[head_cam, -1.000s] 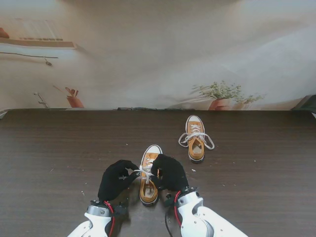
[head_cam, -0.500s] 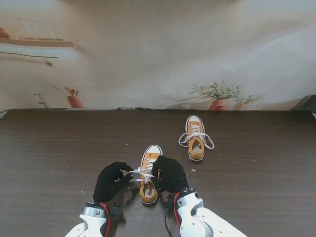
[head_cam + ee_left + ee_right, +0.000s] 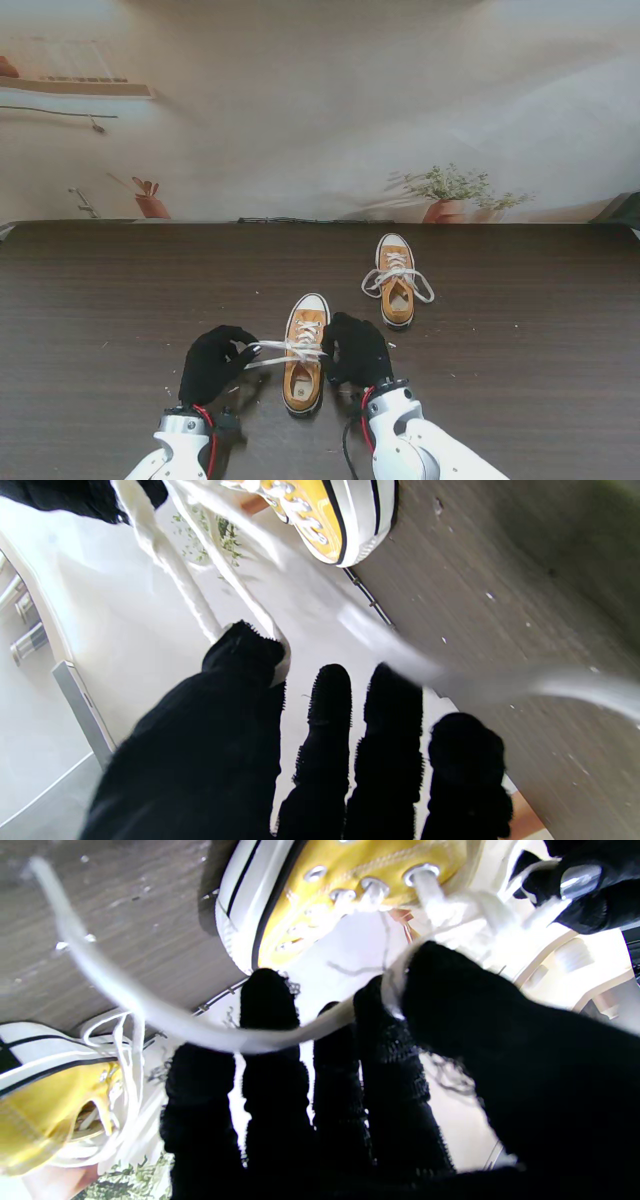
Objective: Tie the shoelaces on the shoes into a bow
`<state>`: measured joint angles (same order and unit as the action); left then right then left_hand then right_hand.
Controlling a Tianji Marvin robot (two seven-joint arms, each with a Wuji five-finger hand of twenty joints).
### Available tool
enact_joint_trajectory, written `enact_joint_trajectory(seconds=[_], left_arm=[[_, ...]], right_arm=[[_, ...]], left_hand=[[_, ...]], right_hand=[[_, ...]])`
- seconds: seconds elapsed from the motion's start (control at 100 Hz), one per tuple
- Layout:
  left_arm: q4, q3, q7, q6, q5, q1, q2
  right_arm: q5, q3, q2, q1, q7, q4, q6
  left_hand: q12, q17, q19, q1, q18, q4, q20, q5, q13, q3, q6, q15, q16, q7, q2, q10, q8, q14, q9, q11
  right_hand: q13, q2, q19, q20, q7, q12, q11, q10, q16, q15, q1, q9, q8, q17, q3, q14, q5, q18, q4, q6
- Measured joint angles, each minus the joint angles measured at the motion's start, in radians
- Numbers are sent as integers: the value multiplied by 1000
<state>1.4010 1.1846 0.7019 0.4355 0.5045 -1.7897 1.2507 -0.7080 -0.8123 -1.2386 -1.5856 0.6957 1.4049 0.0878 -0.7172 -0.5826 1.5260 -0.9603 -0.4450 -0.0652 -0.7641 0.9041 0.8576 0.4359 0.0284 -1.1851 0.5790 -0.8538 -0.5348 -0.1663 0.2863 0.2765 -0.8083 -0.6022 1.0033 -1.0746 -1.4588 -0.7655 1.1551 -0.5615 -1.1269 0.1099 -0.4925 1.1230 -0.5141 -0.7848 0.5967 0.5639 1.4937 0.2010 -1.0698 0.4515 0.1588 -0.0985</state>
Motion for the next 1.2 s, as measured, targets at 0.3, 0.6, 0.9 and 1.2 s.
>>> enact_joint_trajectory(seconds=[0.3,0.6,0.9,1.2], left_arm=[[-1,15,-29,-34,-40,17,1],[10,29,-34,-74,-47,4,0],[19,52,-22,-81,-50,-20,2],[25,71,2,-102,-38,-39,4]], right_arm=[[-16,-34,7,-15,-8,21,-52],[-42,-68,16,-48,-6,50,-100],[-75,-105,25,-78,-12,85,-184],[-107,-127,37,-96,-56,119,-261]], left_hand=[[1,0,0,10,0,-9,-2,24,0,36,-10,0,0,15,-17,0,-23,1,-10,4],[1,0,0,10,-1,-10,-3,25,0,43,-20,0,0,15,-17,0,-23,2,-10,4],[2,1,0,10,-1,-10,-4,26,1,43,-21,0,0,20,-17,-1,-23,2,-20,1],[2,1,0,10,-1,-22,-6,36,1,43,-22,0,0,29,-30,-26,-35,11,-20,2]], right_hand=[[0,-12,0,1,-2,0,0,0,20,0,0,0,0,7,0,0,-9,-2,-11,0],[15,-39,0,3,-2,0,14,0,37,-3,0,-32,0,20,0,10,-22,-2,-30,0],[15,-41,0,12,-2,0,24,0,48,-4,0,-32,0,21,0,10,-22,-2,-50,0],[15,-41,0,12,-2,0,26,0,48,-4,0,-32,0,21,0,10,-22,-3,-50,0]])
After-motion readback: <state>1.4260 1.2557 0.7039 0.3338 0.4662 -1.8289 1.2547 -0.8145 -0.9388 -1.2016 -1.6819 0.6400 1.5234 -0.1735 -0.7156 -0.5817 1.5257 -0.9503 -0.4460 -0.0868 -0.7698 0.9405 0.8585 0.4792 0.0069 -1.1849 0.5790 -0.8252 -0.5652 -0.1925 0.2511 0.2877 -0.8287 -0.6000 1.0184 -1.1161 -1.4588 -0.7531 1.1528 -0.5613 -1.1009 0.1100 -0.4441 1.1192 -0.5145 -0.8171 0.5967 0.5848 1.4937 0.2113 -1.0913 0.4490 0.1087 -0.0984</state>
